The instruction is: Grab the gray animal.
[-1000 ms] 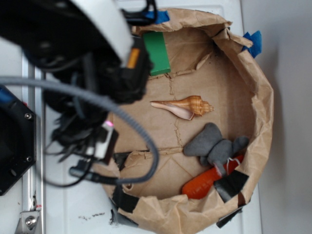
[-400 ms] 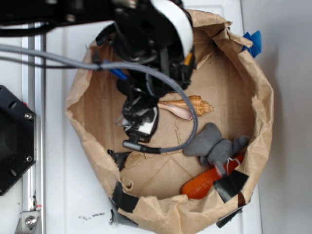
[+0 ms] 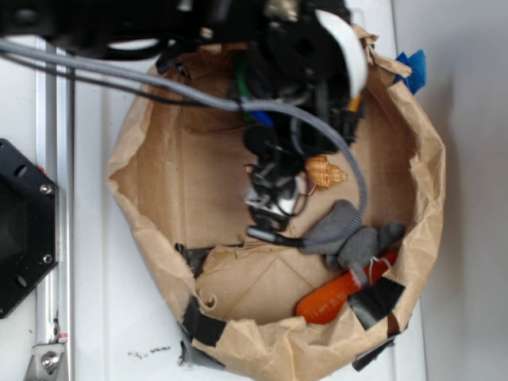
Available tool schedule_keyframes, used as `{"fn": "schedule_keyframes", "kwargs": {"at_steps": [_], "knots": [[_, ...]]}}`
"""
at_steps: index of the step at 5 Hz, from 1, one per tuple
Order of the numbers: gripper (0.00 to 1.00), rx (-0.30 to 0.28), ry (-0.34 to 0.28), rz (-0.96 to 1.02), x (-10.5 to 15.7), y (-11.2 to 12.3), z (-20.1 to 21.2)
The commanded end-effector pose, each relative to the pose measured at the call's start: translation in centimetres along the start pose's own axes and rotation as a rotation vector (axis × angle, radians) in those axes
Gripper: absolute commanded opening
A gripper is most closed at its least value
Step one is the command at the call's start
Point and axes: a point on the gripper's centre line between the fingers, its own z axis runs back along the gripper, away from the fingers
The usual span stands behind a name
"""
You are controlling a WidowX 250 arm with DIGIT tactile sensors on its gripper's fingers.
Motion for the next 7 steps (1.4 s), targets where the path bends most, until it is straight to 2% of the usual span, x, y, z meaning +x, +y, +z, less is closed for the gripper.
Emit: {"fn": "schedule_keyframes", "kwargs": {"at_steps": [1, 2, 5, 7], "knots": [[1.0, -0.017, -0.115, -0.14, 3.8, -2.3, -1.7], [1.0, -0.007, -0.123, -0.163, 3.2, -3.0, -2.7], [1.0, -0.007, -0.123, -0.163, 3.2, -3.0, -2.7], [1.0, -0.046, -0.111, -0.243, 2.8, -3.1, -7.2]]}}
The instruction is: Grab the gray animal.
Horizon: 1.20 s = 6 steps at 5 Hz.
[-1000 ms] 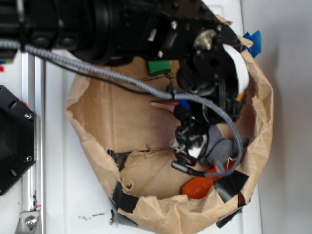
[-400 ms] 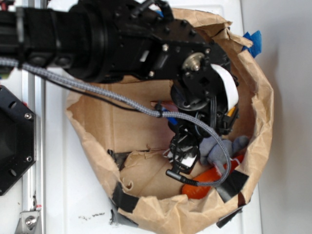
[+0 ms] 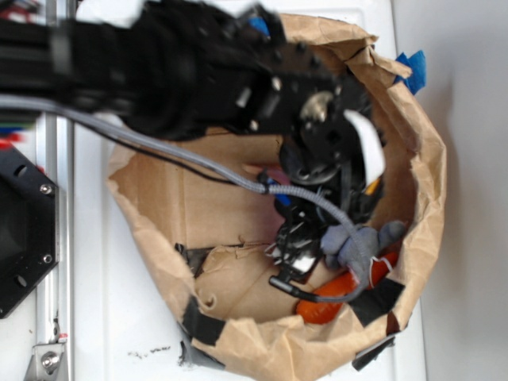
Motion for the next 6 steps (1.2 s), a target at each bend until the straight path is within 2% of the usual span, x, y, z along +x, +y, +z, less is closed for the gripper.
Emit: {"fn": "schedule_keyframes", "kwargs": {"at_steps": [1, 2, 3, 4, 5, 6], "knots": [[1.0, -0.005, -0.062, -0.151, 2.0, -1.4, -1.8], [0.4, -0.005, -0.086, -0.148, 1.9, -1.5, -1.7], [0.18, -0.005, -0.095, -0.142, 1.9, -1.5, -1.5], [0.06, -0.008, -0.105, -0.133, 1.8, -1.4, -1.3], [0.03, 0.002, -0.101, -0.137, 1.7, -1.6, -0.8], [0.47, 0.008, -0.099, -0.155, 1.4, -1.9, 1.2]]}}
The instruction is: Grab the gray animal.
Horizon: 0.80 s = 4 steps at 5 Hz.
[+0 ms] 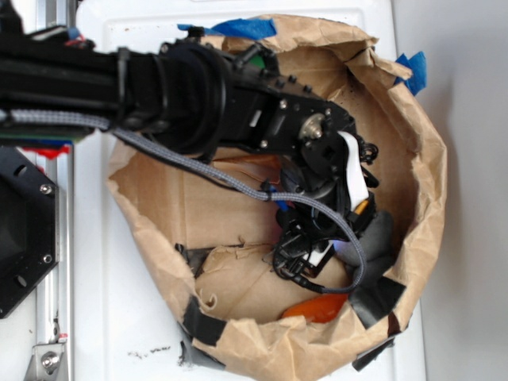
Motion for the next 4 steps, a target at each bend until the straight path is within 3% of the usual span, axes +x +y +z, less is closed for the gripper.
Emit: {"fn": "schedule_keyframes", "kwargs": {"at_steps": [1, 2, 4], "knots": [[1.0, 0.04, -0.048, -0.061, 1.5, -1.5, 4.8], [1.0, 0.08, -0.058, -0.088, 1.9, -1.8, 6.2], [1.0, 0.116, -0.02, -0.124, 2.7, -0.3, 6.0]]}}
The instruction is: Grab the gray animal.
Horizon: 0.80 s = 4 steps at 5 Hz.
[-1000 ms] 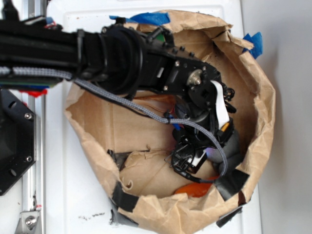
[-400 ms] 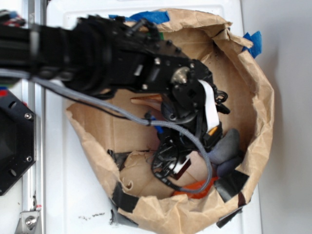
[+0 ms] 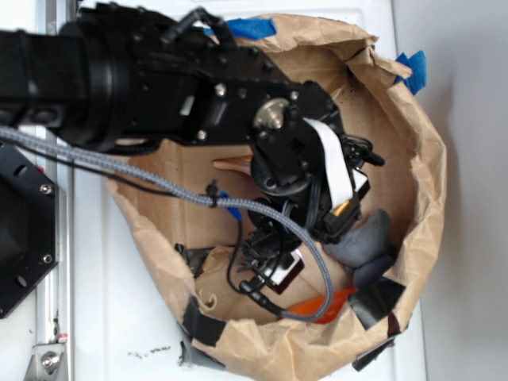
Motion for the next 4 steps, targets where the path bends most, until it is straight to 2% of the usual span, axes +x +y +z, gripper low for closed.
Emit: {"fn": "schedule_keyframes", "kwargs": {"at_steps": [1, 3, 4], "knots": [[1.0, 0.065, 0.025, -0.095, 2.0, 1.7, 0.1], [1.0, 0.053, -0.052, -0.215, 3.1, 1.5, -1.2], [1.0, 0.083, -0.08, -0.274, 3.6, 1.2, -1.6]]}}
